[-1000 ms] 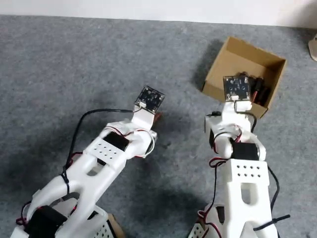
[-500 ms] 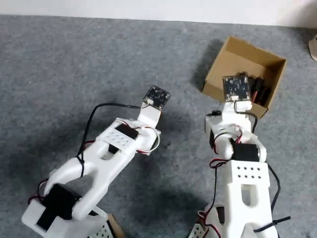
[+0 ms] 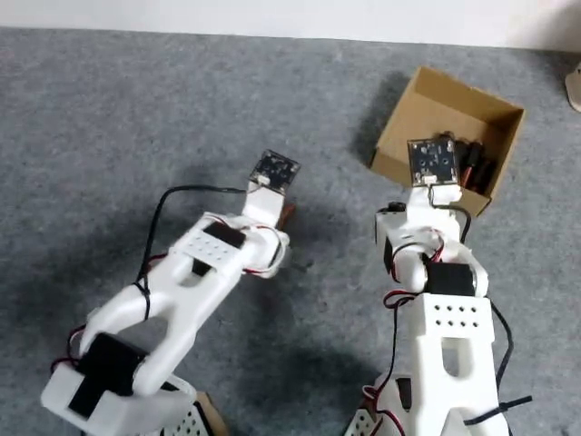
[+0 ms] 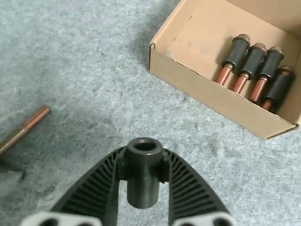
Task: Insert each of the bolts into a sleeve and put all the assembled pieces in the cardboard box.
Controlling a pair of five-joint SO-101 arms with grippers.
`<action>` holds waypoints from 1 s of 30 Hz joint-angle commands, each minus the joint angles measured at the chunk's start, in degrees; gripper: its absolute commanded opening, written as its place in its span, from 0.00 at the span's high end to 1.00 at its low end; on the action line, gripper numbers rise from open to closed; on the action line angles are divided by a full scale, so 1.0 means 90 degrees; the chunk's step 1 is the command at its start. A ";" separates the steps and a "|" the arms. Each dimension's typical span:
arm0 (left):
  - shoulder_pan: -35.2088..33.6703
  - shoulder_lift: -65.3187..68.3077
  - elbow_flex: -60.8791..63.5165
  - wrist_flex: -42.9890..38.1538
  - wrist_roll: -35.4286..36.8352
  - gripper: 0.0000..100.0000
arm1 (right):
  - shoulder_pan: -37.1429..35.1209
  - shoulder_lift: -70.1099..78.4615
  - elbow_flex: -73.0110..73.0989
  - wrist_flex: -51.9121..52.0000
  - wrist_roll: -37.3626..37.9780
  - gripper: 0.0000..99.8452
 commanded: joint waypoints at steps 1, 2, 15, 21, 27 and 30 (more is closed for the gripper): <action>-0.0005 0.0034 -0.0405 0.0625 -0.0088 0.61 | 0.0054 -0.0210 -0.0054 -0.0181 0.0098 1.00; -0.0015 0.0034 -0.0542 0.0850 -0.0088 0.61 | 0.0054 -0.0210 -0.0054 -0.0181 0.0098 1.00; -0.0523 0.0044 -0.0982 0.0674 0.0410 0.88 | 0.0054 -0.0210 -0.0054 -0.0181 0.0098 1.00; -0.0523 0.0044 -0.0952 0.0361 0.0742 0.98 | 0.0054 -0.0200 -0.0054 -0.0181 0.0098 1.00; -0.0484 0.0181 -0.0982 0.0371 0.0733 0.87 | 0.0054 -0.0190 -0.0044 -0.0181 0.0098 1.00; -0.0474 0.0542 -0.1050 0.0371 0.0293 0.79 | 0.0054 -0.0190 -0.0044 -0.0181 0.0098 1.00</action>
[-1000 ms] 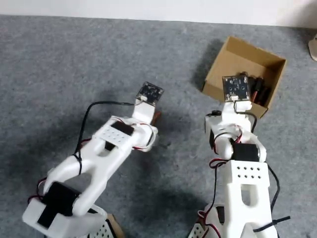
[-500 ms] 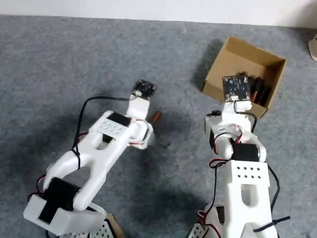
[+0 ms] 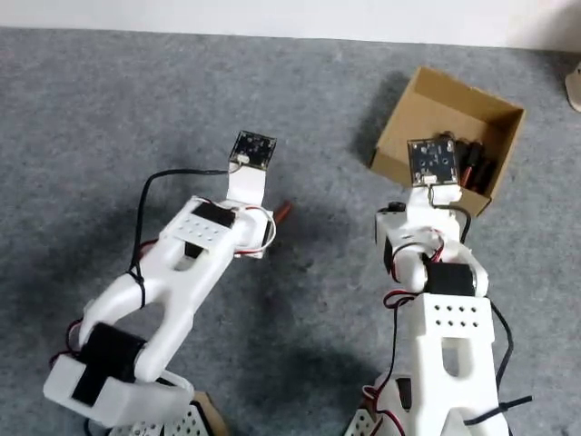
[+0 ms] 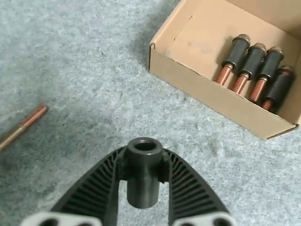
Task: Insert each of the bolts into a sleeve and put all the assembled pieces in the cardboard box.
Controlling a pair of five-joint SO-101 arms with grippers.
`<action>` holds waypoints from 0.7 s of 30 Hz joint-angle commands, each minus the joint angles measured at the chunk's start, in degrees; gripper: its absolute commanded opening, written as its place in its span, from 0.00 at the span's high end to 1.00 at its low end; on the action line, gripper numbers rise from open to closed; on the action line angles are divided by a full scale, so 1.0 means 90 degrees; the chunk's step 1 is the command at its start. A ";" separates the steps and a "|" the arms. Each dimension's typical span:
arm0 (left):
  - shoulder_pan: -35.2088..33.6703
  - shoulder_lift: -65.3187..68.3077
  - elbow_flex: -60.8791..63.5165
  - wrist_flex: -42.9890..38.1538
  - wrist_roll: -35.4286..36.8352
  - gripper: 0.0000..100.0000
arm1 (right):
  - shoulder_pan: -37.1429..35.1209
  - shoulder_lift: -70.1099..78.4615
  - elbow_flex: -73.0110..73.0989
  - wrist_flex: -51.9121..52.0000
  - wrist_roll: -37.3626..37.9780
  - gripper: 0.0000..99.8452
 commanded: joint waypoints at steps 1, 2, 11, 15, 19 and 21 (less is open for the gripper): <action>0.0083 0.0317 -0.0357 -0.0078 -0.0391 0.77 | 0.0054 -0.0190 -0.0044 -0.0181 0.0098 1.00; 0.0112 0.0454 -0.0425 -0.0068 -0.0400 0.76 | 0.0054 -0.0181 -0.0044 -0.0181 0.0098 1.00; 0.0298 0.1118 -0.1509 0.0879 -0.0742 0.84 | 0.0063 -0.0200 0.0278 -0.0659 0.0107 1.00; 0.0269 0.1431 -0.1822 0.0889 -0.1123 0.90 | 0.0063 -0.0210 0.0278 -0.0659 0.0107 1.00; 0.0298 0.1890 -0.2105 0.0889 -0.1123 0.96 | 0.0063 -0.0210 0.0288 -0.0669 0.0107 1.00; 0.0308 0.2056 -0.2203 0.0879 -0.1104 0.99 | 0.0044 -0.0210 0.0298 -0.0689 0.0068 1.00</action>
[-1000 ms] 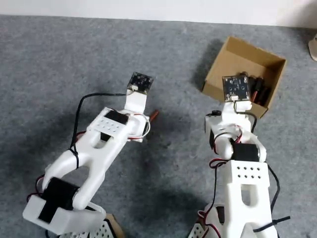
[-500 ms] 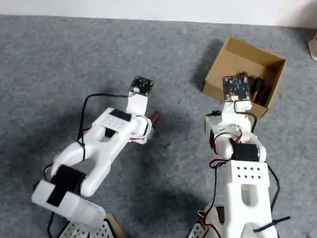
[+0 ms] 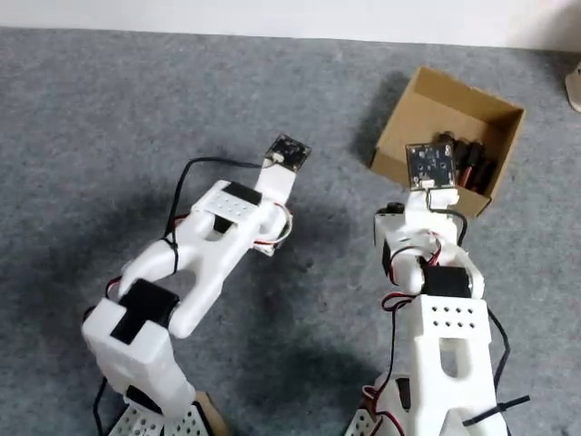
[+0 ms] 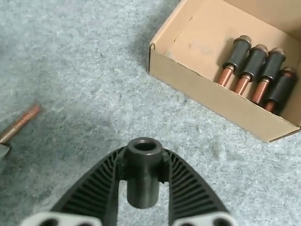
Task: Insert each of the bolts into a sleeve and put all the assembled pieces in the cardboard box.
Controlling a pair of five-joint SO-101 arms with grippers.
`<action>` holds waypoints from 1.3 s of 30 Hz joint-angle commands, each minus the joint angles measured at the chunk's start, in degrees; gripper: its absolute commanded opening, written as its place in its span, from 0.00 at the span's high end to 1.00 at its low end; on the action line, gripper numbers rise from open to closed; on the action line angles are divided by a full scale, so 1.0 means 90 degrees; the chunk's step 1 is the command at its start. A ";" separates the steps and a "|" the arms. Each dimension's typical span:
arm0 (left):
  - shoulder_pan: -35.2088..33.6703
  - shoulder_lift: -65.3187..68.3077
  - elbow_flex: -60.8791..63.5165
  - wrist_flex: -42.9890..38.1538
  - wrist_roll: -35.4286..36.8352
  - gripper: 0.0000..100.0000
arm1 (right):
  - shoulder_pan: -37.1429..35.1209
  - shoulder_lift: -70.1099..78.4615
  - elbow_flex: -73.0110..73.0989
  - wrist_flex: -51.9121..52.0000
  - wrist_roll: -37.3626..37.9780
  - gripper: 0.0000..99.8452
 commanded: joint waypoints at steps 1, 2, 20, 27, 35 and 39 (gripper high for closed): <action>0.0063 0.0171 -0.0376 0.0029 0.0088 1.00 | 0.0024 -0.0210 -0.0034 -0.0269 0.0059 1.00; 0.0063 0.0210 -0.0376 0.0029 0.0293 0.99 | 0.0024 -0.0210 -0.0015 -0.0357 0.0059 1.00; -0.0454 -0.2242 0.0083 0.0029 0.3878 0.99 | -0.0190 -0.0151 0.0278 -0.0747 0.0059 1.00; -0.1832 -0.2662 0.0386 0.0029 0.6105 0.99 | -0.0259 -0.0151 0.0376 -0.0747 0.0059 1.00; -0.2359 -0.2691 0.0552 0.0195 0.5607 0.99 | -0.0288 -0.0151 0.0376 -0.0747 0.0059 1.00; -0.2320 -0.2701 0.0796 0.0195 0.5607 0.99 | -0.0288 -0.0151 0.0376 -0.0747 0.0059 1.00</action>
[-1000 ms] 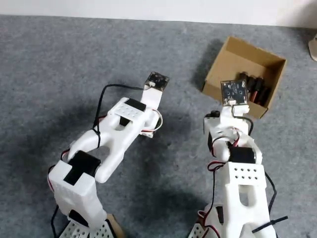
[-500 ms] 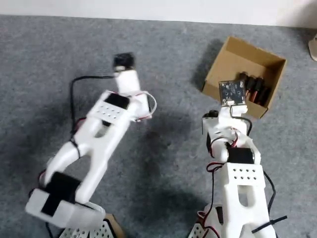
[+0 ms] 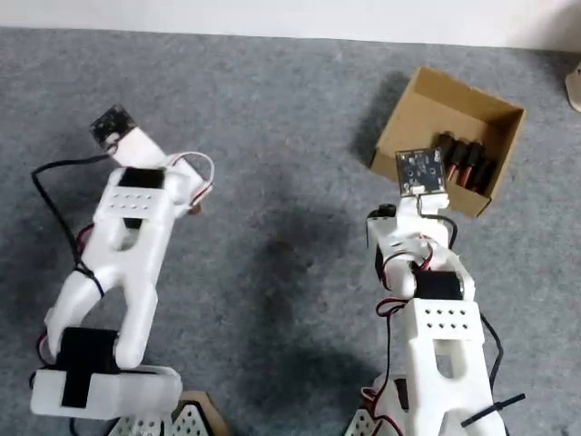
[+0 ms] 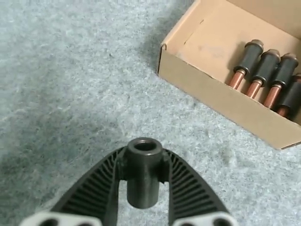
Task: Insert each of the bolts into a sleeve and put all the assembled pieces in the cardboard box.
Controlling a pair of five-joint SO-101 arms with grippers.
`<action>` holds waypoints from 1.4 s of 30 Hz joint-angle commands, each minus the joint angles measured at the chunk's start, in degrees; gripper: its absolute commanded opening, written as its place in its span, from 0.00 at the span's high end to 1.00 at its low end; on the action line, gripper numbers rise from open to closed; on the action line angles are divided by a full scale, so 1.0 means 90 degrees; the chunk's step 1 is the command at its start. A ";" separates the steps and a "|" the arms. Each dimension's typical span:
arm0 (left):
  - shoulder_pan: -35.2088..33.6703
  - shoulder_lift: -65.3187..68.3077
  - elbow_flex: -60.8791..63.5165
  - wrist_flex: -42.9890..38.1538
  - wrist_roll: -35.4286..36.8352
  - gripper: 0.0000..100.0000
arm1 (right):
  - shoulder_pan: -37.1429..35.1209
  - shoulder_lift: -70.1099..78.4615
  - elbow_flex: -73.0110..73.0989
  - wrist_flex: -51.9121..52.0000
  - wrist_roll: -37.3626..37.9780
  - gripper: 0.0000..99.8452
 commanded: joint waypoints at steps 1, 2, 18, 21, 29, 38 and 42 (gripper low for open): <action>-0.0034 -0.0386 0.0044 0.0029 -0.0059 0.99 | -0.0073 -0.0151 -0.0073 -0.0171 0.0059 1.00; -0.0034 -0.0386 0.0112 0.0010 -0.0059 0.99 | -0.0073 -0.0151 -0.0073 -0.0171 0.0059 1.00; 0.0181 -0.0386 0.0611 0.0029 0.4073 0.99 | -0.0083 -0.0151 -0.0063 -0.0171 0.0059 1.00; 0.0151 -0.0386 0.0611 0.0029 0.4718 0.99 | -0.0083 -0.0151 -0.0063 -0.0171 0.0059 1.00; 0.0112 -0.0386 0.0884 0.0010 0.8410 0.99 | -0.0083 -0.0151 -0.0063 -0.0171 0.0068 1.00; 0.0103 -0.0386 0.0845 0.0010 0.9231 0.77 | -0.0083 -0.0151 -0.0063 -0.0171 0.0088 1.00; 0.0112 -0.0396 0.0835 0.0010 0.9201 0.74 | -0.0083 -0.0151 -0.0063 -0.0171 0.0088 1.00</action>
